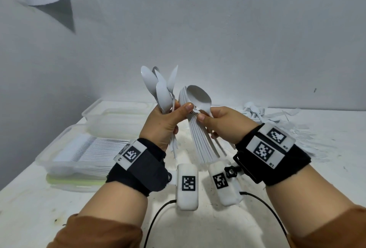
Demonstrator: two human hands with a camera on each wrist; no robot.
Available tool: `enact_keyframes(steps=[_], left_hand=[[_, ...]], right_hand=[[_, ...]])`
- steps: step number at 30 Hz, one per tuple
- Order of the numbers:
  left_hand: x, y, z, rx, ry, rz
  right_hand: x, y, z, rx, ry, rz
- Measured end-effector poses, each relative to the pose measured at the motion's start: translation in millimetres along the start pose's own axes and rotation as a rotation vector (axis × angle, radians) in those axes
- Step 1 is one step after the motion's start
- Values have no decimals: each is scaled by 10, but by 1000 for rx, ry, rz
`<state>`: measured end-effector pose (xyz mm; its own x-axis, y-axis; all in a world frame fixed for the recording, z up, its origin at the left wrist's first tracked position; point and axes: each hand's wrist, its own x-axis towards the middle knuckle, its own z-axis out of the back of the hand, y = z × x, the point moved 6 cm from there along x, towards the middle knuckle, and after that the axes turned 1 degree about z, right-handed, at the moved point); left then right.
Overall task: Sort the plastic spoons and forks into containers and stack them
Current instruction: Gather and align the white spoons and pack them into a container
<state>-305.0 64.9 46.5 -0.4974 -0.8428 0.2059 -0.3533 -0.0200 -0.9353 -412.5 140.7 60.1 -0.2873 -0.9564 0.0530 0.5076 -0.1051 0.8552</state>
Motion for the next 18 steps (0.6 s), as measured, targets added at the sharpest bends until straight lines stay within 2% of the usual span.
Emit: enact_keyframes(steps=[3, 8, 13, 18], left_hand=[[31, -9, 39, -31, -28, -2], [105, -25, 24, -48, -60, 9], [170, -28, -25, -45, -76, -2], [214, -42, -98, -26, -74, -16]], right_hand=[[40, -26, 32, -3, 12, -1], [80, 32, 237, -117, -104, 61], [163, 37, 318, 153, -147, 32], [254, 65, 384, 77, -209, 160]])
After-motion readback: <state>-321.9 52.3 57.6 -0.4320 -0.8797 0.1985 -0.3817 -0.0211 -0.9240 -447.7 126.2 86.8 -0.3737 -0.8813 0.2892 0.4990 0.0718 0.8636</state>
